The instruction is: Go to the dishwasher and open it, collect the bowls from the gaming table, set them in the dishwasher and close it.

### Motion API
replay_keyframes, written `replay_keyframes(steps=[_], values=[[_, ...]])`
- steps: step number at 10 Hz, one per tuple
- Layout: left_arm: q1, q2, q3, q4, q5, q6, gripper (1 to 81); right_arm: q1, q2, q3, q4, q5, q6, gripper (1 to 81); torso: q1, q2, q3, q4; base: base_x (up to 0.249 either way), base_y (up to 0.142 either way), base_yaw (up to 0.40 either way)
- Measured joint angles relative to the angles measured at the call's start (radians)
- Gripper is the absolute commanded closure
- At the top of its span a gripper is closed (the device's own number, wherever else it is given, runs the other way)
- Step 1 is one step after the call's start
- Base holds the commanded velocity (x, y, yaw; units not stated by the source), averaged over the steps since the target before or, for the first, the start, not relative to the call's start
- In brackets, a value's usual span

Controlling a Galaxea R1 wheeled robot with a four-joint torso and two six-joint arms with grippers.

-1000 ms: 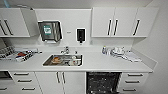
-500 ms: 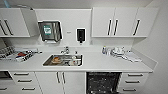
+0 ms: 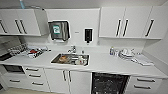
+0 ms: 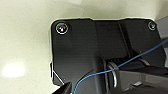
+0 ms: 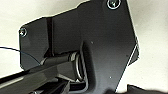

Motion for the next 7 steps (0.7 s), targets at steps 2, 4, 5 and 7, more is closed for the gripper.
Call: replay_keyframes(steps=[2,4,5,7], values=[[0.001,0.000,0.001,0.000,0.001,0.001,1.0,0.002,-0.002,-0.001,0.000,-0.001,0.000,1.0,0.000,0.000,0.000,0.000,0.000,0.000,0.353],[0.000,0.001,0.002,0.001,-0.003,0.008,1.0,0.001,-0.002,-0.002,0.000,-0.003,0.000,1.0,0.000,0.000,0.000,0.000,0.000,0.000,0.352],[0.001,0.001,0.001,0.002,-0.002,0.008,1.0,0.000,-0.002,-0.004,-0.001,-0.003,0.000,1.0,0.000,0.000,0.000,0.000,0.000,0.000,0.353],[0.001,0.001,0.002,0.026,-0.002,0.012,1.0,-0.001,-0.001,-0.004,0.000,-0.003,0.000,1.0,0.000,0.000,0.000,0.000,0.000,0.000,0.353]])
